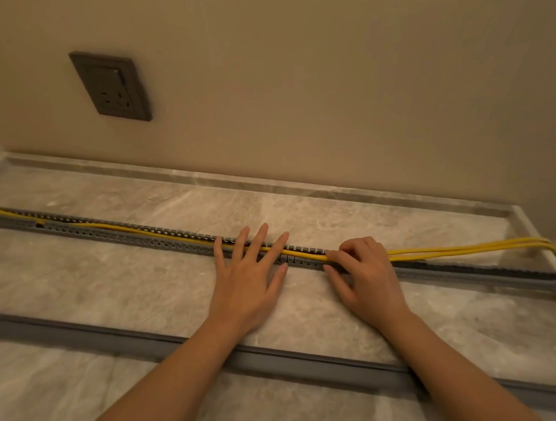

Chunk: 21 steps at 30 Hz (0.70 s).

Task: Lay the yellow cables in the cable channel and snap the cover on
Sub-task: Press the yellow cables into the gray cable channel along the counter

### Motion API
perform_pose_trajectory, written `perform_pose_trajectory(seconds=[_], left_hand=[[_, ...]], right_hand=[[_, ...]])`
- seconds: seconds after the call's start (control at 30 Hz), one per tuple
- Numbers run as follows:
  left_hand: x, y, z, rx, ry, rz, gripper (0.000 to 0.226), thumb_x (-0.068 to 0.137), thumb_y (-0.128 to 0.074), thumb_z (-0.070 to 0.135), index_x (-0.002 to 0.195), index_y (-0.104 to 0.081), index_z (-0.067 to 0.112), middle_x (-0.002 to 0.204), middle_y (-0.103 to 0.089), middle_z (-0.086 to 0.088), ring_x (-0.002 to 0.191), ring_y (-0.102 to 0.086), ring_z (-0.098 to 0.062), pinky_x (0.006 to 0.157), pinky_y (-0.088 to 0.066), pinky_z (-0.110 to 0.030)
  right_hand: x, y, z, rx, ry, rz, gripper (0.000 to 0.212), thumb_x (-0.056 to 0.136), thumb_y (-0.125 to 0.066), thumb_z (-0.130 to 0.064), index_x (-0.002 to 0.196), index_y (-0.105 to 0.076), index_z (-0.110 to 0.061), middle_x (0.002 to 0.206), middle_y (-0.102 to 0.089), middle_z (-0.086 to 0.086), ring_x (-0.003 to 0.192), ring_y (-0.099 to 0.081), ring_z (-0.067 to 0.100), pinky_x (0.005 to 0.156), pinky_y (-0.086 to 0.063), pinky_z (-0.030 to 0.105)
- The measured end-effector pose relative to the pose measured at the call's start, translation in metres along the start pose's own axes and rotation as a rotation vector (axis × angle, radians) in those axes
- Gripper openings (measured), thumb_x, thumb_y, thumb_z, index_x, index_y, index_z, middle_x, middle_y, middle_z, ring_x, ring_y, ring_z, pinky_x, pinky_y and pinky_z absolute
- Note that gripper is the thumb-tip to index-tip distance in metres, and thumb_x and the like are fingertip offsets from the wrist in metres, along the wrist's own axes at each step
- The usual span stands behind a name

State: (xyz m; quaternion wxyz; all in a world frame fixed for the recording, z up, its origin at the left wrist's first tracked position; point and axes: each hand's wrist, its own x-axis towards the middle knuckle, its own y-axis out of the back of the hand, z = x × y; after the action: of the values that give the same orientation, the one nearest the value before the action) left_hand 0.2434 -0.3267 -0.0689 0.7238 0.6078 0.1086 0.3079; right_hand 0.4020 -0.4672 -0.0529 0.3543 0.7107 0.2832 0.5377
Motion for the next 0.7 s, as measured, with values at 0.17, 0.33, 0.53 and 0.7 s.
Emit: perform_pose_trajectory(seconds=[0.17, 0.33, 0.53, 0.7], left_hand=[[-0.0016, 0.0042, 0.0030, -0.026, -0.120, 0.005, 0.049, 0.093, -0.018, 0.055, 0.140, -0.005, 0.056, 0.157, -0.009, 0.010, 0.145, 0.002, -0.016, 0.111, 0.014, -0.053], [-0.0017, 0.0042, 0.0026, 0.002, -0.154, -0.020, 0.047, 0.093, -0.017, 0.056, 0.140, -0.012, 0.055, 0.157, -0.010, 0.012, 0.145, 0.004, -0.014, 0.111, 0.017, -0.052], [-0.0001, 0.0028, 0.0026, 0.018, -0.130, -0.042, 0.045, 0.094, -0.013, 0.055, 0.139, -0.011, 0.057, 0.156, -0.006, 0.014, 0.144, 0.006, -0.011, 0.110, 0.018, -0.049], [0.0015, 0.0049, 0.0049, 0.050, -0.172, -0.060, 0.048, 0.096, -0.018, 0.050, 0.143, -0.016, 0.048, 0.157, -0.006, 0.012, 0.145, 0.003, -0.011, 0.112, 0.014, -0.051]], right_hand=[[-0.0003, 0.0006, -0.0012, -0.039, 0.017, 0.068, 0.018, 0.084, -0.064, -0.021, 0.090, -0.073, -0.007, 0.079, -0.064, 0.007, 0.071, -0.056, 0.025, 0.062, -0.041, 0.033], [-0.0002, 0.0019, -0.0028, -0.011, 0.032, 0.058, 0.028, 0.089, -0.054, -0.025, 0.093, -0.073, -0.004, 0.090, -0.070, 0.007, 0.078, -0.060, 0.027, 0.067, -0.047, 0.036], [-0.0035, 0.0026, -0.0044, 0.093, -0.047, 0.002, 0.026, 0.085, -0.062, -0.022, 0.099, -0.073, -0.003, 0.106, -0.071, 0.012, 0.089, -0.069, 0.025, 0.080, -0.055, 0.035], [-0.0046, 0.0029, -0.0024, 0.113, -0.034, -0.021, 0.025, 0.082, -0.066, -0.020, 0.100, -0.073, -0.004, 0.109, -0.070, 0.010, 0.091, -0.070, 0.022, 0.081, -0.056, 0.034]])
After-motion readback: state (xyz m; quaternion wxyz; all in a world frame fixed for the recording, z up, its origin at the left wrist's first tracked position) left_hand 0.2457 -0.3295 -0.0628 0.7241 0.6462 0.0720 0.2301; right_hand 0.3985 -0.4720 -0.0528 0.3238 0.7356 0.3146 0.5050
